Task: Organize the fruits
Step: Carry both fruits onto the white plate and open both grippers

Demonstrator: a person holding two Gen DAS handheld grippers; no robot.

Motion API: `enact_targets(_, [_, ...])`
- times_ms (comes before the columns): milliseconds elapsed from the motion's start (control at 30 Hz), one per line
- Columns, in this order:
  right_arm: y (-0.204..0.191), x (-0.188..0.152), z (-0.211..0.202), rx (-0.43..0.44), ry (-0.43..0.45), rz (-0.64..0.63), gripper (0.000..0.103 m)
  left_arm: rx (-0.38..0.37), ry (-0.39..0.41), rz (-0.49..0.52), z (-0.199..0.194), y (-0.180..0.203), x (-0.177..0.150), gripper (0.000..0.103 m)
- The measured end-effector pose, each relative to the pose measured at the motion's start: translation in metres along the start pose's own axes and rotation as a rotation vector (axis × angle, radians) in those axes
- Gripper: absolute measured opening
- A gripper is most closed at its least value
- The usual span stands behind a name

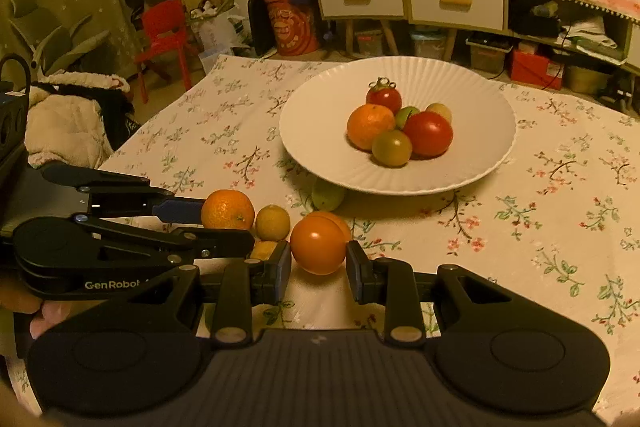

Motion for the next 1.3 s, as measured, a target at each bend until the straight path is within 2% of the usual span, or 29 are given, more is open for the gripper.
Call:
enact_targets(767, [0.038,0.033,0.007,-0.074,0.055,0.064,0.027,-0.002,0.037,0.032,0.021,0.012,0.038,0.03])
enact_targets(1300, [0.052,0.044,0.034,-0.114,0.036,0.062,0.027,0.008,0.019,0.024,0.046,0.005,0.055,0.03])
Point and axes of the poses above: each gripper's, at about its wrist camera, not at the fingertips, and z roughly the way its jaws point, y to its right, x to its top, the point moved 2 cm from there along z, roughly the way its jaws point, and after that the axes turned 15 degrees about -x, right-handed, at the moved point
